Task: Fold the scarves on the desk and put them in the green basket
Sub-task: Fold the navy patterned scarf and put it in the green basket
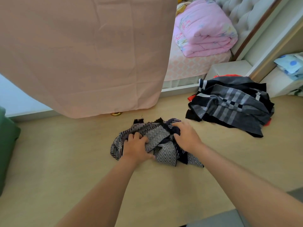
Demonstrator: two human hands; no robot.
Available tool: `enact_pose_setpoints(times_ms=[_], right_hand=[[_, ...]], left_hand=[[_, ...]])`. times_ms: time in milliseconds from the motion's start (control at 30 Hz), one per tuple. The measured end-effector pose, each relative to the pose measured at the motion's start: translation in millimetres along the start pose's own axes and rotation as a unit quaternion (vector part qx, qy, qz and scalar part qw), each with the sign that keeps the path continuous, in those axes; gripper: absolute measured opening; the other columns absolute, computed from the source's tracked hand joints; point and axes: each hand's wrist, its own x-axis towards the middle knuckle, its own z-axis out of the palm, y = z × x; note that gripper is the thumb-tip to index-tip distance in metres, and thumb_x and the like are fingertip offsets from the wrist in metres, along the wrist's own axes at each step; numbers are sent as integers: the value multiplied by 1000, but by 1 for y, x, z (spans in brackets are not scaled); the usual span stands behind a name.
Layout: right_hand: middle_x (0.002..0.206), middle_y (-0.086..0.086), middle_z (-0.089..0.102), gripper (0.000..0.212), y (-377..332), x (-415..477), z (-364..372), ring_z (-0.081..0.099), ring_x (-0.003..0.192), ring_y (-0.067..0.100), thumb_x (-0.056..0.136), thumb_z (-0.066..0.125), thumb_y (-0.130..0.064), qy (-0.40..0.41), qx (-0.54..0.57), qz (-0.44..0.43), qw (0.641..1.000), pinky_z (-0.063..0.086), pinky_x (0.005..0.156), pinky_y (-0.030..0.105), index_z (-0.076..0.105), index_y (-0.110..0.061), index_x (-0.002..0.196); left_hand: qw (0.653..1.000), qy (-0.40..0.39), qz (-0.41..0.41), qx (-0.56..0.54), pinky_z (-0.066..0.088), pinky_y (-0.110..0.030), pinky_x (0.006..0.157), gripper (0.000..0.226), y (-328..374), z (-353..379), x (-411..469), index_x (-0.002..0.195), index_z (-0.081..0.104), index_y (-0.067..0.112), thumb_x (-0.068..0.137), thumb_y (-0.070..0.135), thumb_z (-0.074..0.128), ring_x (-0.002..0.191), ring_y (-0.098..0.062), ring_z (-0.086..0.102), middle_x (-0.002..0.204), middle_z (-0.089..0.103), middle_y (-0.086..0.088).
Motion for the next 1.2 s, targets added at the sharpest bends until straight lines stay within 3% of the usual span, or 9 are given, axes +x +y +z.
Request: enact_pose_setpoints(times_ms=[133, 300, 567, 700, 833, 900, 1000, 1067, 1200], right_hand=[[144, 2, 41, 56, -5, -7, 29, 40, 129, 25, 92, 62, -31, -14, -146, -71, 987, 38, 107, 42, 45, -26, 144], [148, 6, 31, 65, -10, -4, 30, 47, 123, 31, 94, 58, -18, -101, -152, 1, 983, 48, 96, 43, 29, -19, 153], [115, 14, 69, 27, -50, 4, 24, 64, 106, 32, 92, 60, -7, -144, -59, 1, 988, 51, 93, 36, 69, 1, 116], [103, 16, 69, 23, -63, 6, 11, 66, 100, 34, 95, 55, -9, -96, -88, 33, 991, 53, 89, 39, 69, 4, 108], [70, 16, 70, 19, -60, 17, -7, 70, 65, 32, 89, 50, -7, 0, 15, 144, 989, 60, 57, 40, 68, 0, 91], [86, 15, 72, 21, -59, 24, -18, 72, 81, 32, 89, 49, -13, 93, 103, 182, 973, 61, 73, 40, 68, -6, 96], [140, 12, 51, 42, -59, 25, -26, 49, 129, 27, 91, 52, -5, 181, 142, 135, 964, 39, 104, 30, 55, -12, 132], [155, 9, 31, 58, -58, 18, -20, 32, 142, 24, 90, 52, 4, 141, 125, 79, 979, 26, 109, 25, 43, -14, 145], [135, 6, 58, 44, -44, 0, 14, 52, 128, 22, 89, 50, 7, -3, 66, 26, 997, 39, 109, 29, 62, -14, 127]], left_hand=[[997, 66, 1, 31, 46, -40, 84, 18, 0, 3, 6, 107, 64, 27, 89, 25, 63, 112, -29, 43, 125, 48, -2], [992, 104, -4, -68, 47, -36, 69, 15, -24, -4, -2, 91, 61, 18, 96, 11, 48, 89, -23, 54, 99, 56, -1], [926, 114, -8, -360, 33, -33, 50, 27, -57, -38, -37, 88, 43, 23, 100, 3, 31, 51, -17, 39, 63, 49, -7], [998, -26, -23, -52, 42, -34, 63, 23, -85, -54, -46, 91, 50, 25, 90, 5, 40, 75, -22, 56, 87, 65, -3], [965, -133, -146, 171, 46, -38, 94, 33, -103, -56, -47, 125, 57, 16, 93, 23, 58, 117, -26, 58, 128, 61, -5], [960, -96, -180, 192, 40, -39, 100, 39, -101, -55, -48, 129, 54, 17, 92, 25, 60, 122, -27, 52, 132, 55, -5], [985, 74, -75, 137, 42, -37, 91, 28, -86, -45, -42, 117, 58, 22, 90, 20, 56, 114, -27, 49, 122, 53, -5], [990, 136, 33, -19, 43, -35, 90, 25, -69, -31, -35, 111, 59, 25, 89, 15, 55, 111, -25, 48, 116, 53, -1], [992, 33, 108, -50, 39, -39, 101, 47, -34, -6, -23, 131, 52, 30, 87, 34, 66, 121, -21, 45, 128, 53, 4]])
